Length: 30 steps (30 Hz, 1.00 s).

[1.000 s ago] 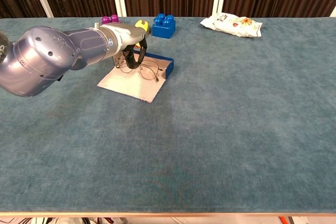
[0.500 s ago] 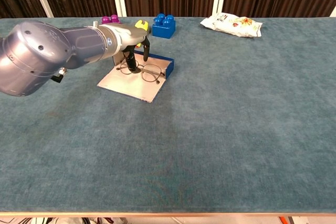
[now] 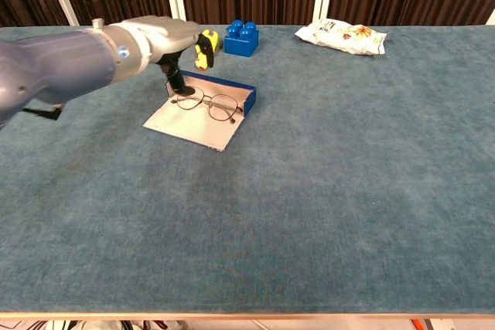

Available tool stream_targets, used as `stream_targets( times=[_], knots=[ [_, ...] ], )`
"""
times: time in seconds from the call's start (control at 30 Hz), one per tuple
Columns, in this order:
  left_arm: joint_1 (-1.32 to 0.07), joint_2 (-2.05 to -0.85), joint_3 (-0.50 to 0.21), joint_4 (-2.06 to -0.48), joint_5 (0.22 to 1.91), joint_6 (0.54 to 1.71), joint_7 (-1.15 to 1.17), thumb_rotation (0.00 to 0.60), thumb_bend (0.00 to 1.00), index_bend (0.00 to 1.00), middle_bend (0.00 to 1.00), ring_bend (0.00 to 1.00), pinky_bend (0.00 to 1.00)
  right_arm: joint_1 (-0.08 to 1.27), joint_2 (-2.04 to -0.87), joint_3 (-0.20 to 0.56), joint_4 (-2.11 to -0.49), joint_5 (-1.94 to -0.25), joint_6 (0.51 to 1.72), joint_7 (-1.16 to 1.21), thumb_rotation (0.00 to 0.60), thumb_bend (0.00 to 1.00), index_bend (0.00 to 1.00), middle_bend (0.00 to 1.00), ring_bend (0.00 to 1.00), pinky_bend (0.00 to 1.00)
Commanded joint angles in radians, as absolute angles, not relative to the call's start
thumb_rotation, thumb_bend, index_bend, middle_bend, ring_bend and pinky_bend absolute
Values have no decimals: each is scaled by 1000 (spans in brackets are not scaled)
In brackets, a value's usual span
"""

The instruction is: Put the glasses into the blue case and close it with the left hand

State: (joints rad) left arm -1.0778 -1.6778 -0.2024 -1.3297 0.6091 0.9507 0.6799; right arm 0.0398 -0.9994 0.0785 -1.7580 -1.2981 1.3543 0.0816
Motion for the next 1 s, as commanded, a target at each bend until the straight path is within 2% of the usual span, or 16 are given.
stream_targets(
  times=[0.03, 0.13, 0.3, 0.43, 1.0],
  knots=[
    [-997, -1607, -173, -1440, 669, 936, 562, 600, 357, 222, 340, 279, 521, 39, -1000, 79, -1758, -1297, 1357, 80, 600, 178, 0, 10, 124, 237],
    [-955, -1574, -162, -1492, 704, 907, 479, 600, 388, 161, 502, 453, 667, 37, -1001, 80, -1758, -1295, 1361, 81, 600, 179, 0, 10, 125, 237],
    [-926, -1550, -164, -1519, 706, 838, 385, 600, 402, 40, 620, 576, 699, 36, -1003, 81, -1758, -1296, 1364, 81, 600, 179, 0, 10, 125, 237],
    [-929, -1545, -153, -1504, 687, 783, 363, 600, 402, 4, 645, 600, 701, 33, -1005, 82, -1755, -1300, 1372, 85, 600, 182, 0, 16, 125, 237],
    [-983, -1663, -158, -1346, 621, 780, 405, 600, 424, 0, 649, 604, 728, 28, -1004, 86, -1753, -1294, 1376, 93, 600, 190, 0, 17, 125, 237]
  ],
)
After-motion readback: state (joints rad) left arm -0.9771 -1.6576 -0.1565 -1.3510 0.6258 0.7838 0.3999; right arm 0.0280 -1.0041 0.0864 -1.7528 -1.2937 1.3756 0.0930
